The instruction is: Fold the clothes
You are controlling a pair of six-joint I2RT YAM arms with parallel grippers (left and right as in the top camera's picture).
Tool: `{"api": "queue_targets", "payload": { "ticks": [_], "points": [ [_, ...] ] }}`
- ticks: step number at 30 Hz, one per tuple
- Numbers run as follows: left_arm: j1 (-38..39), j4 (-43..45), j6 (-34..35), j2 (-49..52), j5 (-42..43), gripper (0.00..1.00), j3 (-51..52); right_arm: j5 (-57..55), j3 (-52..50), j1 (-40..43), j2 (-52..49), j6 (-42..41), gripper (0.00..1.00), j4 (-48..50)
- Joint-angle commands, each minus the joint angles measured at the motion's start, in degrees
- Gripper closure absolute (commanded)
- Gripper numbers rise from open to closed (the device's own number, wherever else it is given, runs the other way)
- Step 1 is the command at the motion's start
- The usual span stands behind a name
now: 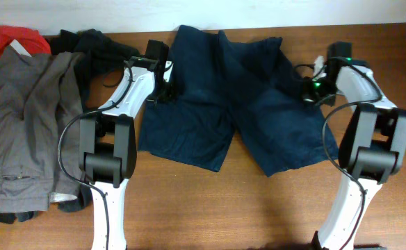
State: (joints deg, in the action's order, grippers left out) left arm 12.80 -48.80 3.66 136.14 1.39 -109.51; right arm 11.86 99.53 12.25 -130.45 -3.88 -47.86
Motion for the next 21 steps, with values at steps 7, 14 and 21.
{"api": "queue_targets", "payload": {
  "ticks": [7,14,21],
  "points": [
    [-1.01,-2.97,-0.28,3.56,-2.67,0.99,0.37,1.92,5.14,-0.07,-1.05,3.48,0.87,-5.22],
    [-0.87,-12.81,-0.31,0.28,-1.7,0.99,-3.37,3.13,18.25,-3.1,-0.7,6.78,0.67,-9.99],
    [-0.81,-17.49,-0.35,-7.04,-0.33,0.73,-3.91,-2.75,19.54,-8.44,-2.49,5.31,0.5,3.45]
  ]
}}
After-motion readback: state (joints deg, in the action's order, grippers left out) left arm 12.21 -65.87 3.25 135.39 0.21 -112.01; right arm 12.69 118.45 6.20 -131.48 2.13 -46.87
